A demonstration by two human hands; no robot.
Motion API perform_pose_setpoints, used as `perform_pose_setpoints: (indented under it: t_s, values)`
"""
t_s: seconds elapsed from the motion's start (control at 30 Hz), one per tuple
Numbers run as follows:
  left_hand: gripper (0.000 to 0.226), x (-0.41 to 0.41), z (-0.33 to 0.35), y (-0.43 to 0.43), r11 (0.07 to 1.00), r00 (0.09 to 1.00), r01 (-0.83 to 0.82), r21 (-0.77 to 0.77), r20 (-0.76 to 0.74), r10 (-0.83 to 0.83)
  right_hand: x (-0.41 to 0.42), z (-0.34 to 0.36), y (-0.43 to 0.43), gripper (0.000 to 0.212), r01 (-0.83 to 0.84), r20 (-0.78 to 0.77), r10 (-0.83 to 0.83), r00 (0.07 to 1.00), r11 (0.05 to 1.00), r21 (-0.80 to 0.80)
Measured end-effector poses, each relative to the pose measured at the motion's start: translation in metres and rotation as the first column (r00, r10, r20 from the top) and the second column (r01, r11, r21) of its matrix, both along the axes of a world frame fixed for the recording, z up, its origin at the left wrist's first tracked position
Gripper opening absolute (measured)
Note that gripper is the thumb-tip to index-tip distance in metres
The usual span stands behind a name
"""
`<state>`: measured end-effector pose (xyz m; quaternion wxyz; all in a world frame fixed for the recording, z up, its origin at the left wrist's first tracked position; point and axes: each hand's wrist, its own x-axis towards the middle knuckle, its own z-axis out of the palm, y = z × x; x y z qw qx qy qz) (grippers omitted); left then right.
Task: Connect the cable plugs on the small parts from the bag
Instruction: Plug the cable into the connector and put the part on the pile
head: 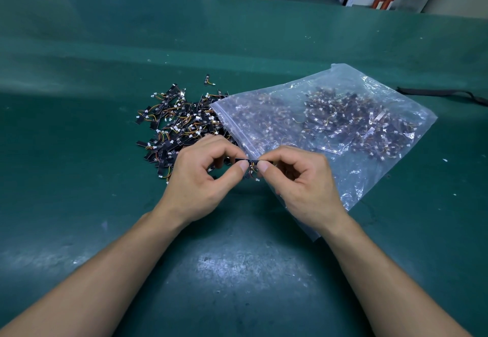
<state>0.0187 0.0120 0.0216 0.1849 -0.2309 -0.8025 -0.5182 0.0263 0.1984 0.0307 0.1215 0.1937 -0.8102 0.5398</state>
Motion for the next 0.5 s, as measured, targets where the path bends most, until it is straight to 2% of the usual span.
perform_pose_setpoints:
  t_s: [0.17,0.5]
  values:
    - [0.008,-0.0003,0.0011,-0.0007,1.0,1.0,-0.002,0.008,-0.024,0.002,0.0009,0.0005,0.0007,0.014,0.025,0.008,-0.024,1.0,1.0,-0.016]
    - [0.012,-0.0004,0.0005,-0.0011,1.0,1.0,-0.001,-0.005,-0.014,0.001,0.0003,0.0001,0.0003,0.021,0.032,-0.002,-0.032,0.999,0.999,-0.028]
